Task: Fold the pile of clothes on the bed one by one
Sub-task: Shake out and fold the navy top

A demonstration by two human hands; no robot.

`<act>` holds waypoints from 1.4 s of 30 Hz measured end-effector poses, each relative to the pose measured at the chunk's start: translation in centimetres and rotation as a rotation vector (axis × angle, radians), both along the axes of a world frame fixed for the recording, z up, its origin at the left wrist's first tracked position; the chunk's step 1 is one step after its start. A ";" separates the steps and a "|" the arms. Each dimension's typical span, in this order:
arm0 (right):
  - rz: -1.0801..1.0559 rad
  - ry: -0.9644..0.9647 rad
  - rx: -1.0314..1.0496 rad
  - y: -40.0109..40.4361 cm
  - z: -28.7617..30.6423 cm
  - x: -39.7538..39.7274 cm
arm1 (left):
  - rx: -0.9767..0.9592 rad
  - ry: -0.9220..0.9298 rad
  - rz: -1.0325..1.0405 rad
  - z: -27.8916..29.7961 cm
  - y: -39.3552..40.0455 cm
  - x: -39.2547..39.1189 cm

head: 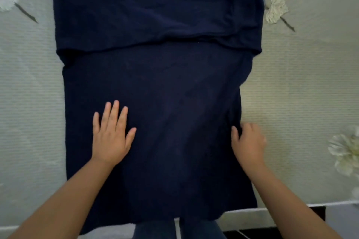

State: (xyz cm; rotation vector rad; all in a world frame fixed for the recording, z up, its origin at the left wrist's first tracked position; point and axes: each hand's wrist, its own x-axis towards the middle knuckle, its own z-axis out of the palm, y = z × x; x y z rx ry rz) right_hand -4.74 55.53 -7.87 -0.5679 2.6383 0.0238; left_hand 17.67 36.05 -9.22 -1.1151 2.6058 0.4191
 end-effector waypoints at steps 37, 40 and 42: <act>0.934 0.229 0.005 16.4 -1.6 9.8 | -0.207 0.188 -0.234 -0.3 12.0 17.5; 1.024 0.215 -0.040 16.7 -1.6 8.5 | -0.157 0.109 -0.167 0.2 12.3 17.3; 1.024 0.199 -0.073 17.4 -1.1 8.7 | -0.137 0.056 -0.152 0.4 12.7 17.4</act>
